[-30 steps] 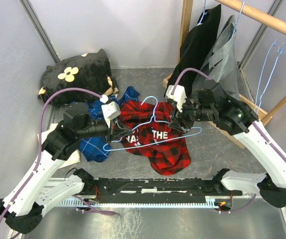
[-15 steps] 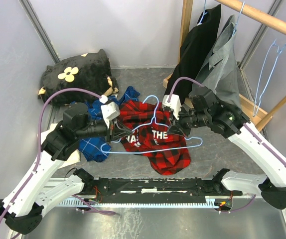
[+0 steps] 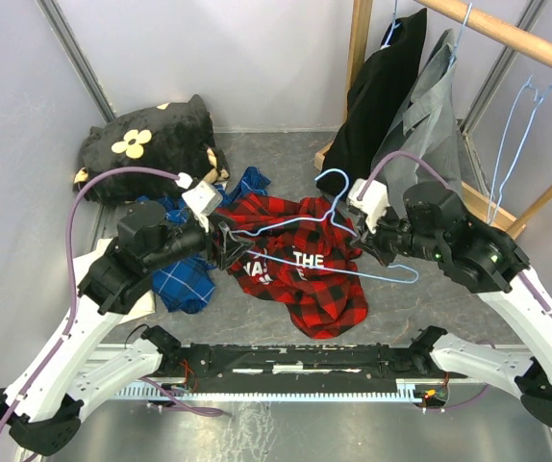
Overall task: Place the shirt on the hanger
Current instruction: Pick up the hanger from the clothesline.
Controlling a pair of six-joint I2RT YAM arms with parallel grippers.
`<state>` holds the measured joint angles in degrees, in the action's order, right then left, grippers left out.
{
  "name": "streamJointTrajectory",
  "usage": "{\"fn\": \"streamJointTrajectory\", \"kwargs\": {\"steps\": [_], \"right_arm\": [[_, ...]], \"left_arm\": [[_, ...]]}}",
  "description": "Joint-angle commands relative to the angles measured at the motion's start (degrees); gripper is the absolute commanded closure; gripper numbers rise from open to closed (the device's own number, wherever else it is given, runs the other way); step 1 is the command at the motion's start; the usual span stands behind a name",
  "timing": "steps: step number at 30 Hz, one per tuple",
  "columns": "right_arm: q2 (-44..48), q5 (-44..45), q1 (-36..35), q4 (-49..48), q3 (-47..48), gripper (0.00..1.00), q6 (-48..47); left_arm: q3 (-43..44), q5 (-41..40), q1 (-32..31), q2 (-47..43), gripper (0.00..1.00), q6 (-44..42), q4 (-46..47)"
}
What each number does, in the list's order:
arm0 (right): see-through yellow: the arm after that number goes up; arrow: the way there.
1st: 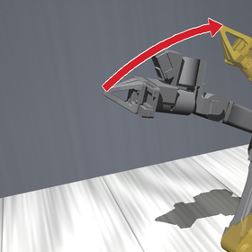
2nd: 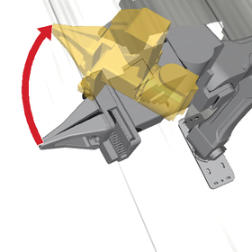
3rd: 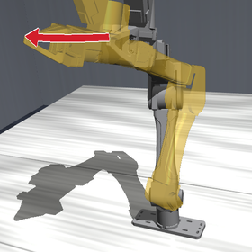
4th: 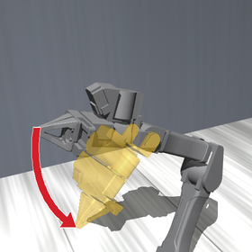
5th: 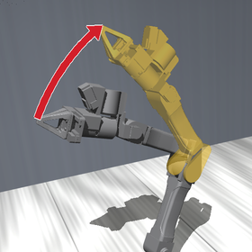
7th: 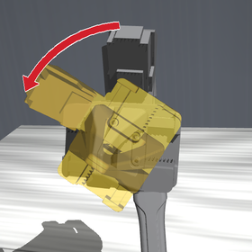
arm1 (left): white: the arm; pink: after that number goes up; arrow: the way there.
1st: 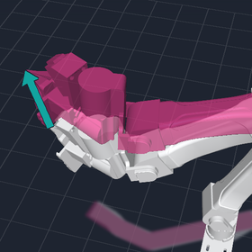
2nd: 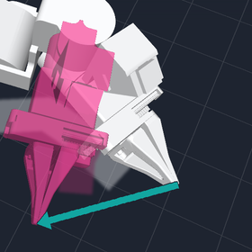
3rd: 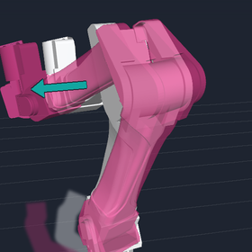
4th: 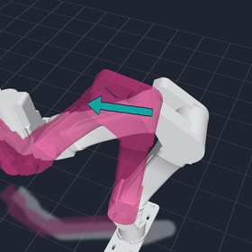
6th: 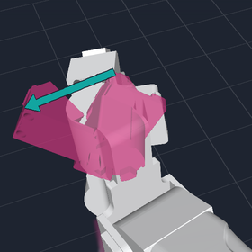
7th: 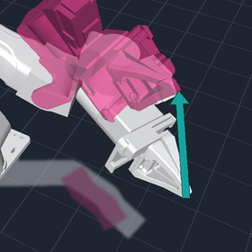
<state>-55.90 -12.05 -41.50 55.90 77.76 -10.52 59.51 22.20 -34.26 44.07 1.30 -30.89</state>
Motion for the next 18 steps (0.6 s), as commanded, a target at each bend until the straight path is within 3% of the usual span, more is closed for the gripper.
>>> {"fn": "streamJointTrajectory", "kwargs": {"steps": [1,9,18], "right_arm": [[2.64,9.53,0.17,4.02,1.81,1.00,1.69],[4.44,27.70,0.13,9.82,3.38,1.00,5.51],[4.82,27.65,0.17,9.17,3.00,1.00,6.38]], "left_arm": [[-2.47,-15.14,-0.19,0.04,0.25,9.29,5.80],[-10.31,-32.39,-0.19,1.12,0.24,19.61,5.38],[-17.25,-31.15,-0.18,8.96,0.25,20.21,10.39]]}}
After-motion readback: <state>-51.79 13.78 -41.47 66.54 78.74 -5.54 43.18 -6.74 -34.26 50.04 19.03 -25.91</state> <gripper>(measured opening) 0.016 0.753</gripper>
